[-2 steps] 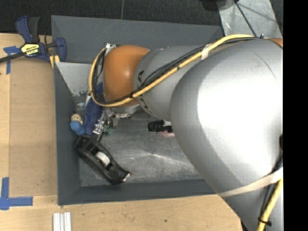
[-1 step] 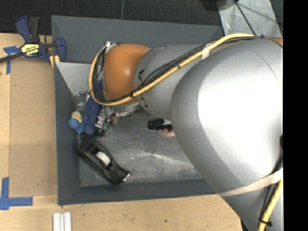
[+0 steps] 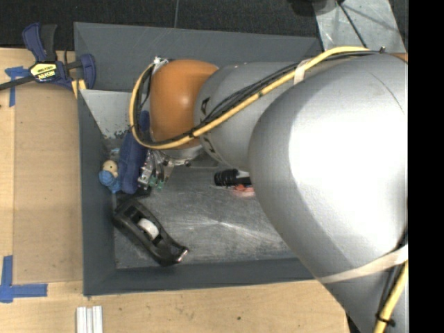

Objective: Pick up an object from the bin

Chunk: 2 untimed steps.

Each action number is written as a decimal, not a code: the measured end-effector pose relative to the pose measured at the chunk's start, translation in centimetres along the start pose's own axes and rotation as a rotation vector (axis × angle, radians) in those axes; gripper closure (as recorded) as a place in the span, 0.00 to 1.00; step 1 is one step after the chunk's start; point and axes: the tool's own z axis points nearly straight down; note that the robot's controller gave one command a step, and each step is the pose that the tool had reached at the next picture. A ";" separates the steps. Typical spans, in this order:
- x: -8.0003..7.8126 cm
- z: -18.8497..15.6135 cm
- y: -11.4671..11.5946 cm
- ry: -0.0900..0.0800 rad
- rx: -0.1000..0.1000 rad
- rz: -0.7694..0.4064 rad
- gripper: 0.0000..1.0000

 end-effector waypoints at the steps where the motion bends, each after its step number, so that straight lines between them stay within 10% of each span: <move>1: -0.2 -5.7 0.0 -0.001 -0.003 0.000 1.00; 2: -0.4 -9.5 0.1 -0.001 -0.004 0.000 1.00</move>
Offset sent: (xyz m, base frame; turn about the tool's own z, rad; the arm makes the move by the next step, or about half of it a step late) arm 0.0001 0.0001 0.0530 0.0000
